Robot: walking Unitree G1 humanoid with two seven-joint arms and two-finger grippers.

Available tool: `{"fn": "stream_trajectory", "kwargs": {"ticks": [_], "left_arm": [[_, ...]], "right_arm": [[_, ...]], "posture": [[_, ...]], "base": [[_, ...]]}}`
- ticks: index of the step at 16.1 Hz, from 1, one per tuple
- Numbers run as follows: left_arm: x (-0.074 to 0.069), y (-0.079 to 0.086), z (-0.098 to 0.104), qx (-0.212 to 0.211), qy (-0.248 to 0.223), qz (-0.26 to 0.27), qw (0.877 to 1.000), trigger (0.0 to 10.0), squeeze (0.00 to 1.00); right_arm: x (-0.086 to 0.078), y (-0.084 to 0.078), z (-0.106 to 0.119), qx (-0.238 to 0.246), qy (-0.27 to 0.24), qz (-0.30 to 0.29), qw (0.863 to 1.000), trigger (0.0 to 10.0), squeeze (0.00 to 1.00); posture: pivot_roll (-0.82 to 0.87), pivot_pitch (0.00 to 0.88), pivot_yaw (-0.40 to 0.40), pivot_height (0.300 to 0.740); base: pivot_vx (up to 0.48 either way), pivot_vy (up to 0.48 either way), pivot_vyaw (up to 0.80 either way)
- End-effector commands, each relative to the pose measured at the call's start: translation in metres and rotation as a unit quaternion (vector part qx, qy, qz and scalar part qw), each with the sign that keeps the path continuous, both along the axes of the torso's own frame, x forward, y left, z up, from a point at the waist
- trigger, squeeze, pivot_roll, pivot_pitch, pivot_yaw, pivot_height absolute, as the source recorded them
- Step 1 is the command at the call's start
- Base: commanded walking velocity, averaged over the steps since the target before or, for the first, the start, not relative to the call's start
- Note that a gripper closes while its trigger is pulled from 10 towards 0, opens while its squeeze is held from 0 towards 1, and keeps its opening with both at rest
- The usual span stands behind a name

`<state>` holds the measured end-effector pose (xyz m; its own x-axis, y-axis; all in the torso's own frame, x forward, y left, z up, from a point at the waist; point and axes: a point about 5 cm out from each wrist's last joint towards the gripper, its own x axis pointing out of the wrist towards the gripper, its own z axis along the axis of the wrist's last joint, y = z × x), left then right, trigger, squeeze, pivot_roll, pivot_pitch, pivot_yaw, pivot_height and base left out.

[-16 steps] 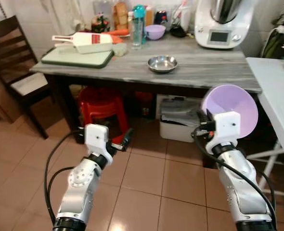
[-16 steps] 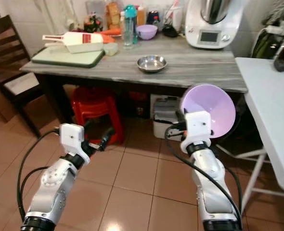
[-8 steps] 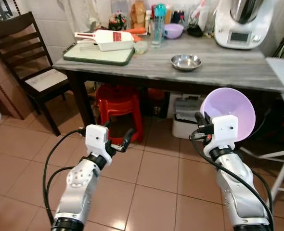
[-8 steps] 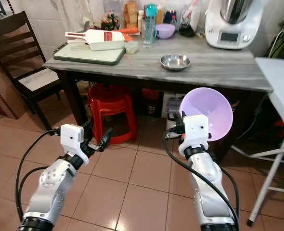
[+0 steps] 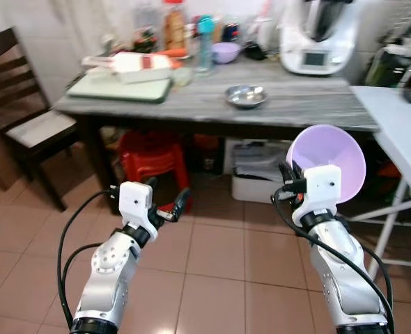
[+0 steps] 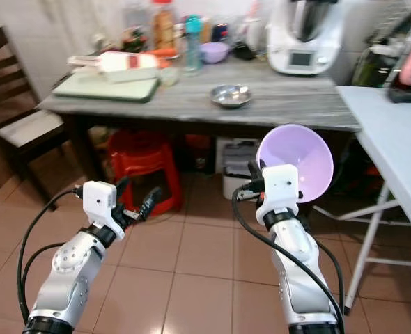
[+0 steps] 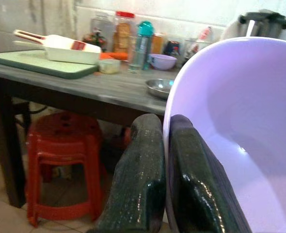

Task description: Setting the table

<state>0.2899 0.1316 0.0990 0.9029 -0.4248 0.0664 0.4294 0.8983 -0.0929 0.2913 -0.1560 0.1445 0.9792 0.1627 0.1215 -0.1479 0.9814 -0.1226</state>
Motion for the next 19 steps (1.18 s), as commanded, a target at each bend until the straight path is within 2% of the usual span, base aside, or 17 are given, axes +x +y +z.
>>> {"fn": "stream_trajectory", "kwargs": {"ticks": [1, 14, 19], "left_arm": [[0.0000, -0.0002, 0.0042, -0.001, -0.009, -0.007, 1.000, 10.0, 0.00], [0.0007, -0.0040, 0.0071, -0.007, -0.011, -0.019, 1.000, 10.0, 0.00], [0.0000, -0.0060, 0.0073, -0.010, -0.010, -0.023, 1.000, 10.0, 0.00]], "right_arm": [[0.0005, 0.0008, 0.0057, -0.003, -0.012, 0.003, 1.000, 10.0, 0.00], [0.0016, 0.0020, 0.0060, -0.003, -0.017, 0.002, 1.000, 10.0, 0.00], [0.0010, 0.0017, 0.0058, -0.002, -0.017, 0.001, 1.000, 10.0, 0.00]], "posture": [[0.00, 0.000, 0.010, 0.740], [0.00, 0.000, 0.016, 0.740], [0.00, 0.000, 0.015, 0.740]], "base": [[0.409, 0.000, 0.00], [0.408, 0.000, 0.00], [0.409, 0.000, 0.35]]}}
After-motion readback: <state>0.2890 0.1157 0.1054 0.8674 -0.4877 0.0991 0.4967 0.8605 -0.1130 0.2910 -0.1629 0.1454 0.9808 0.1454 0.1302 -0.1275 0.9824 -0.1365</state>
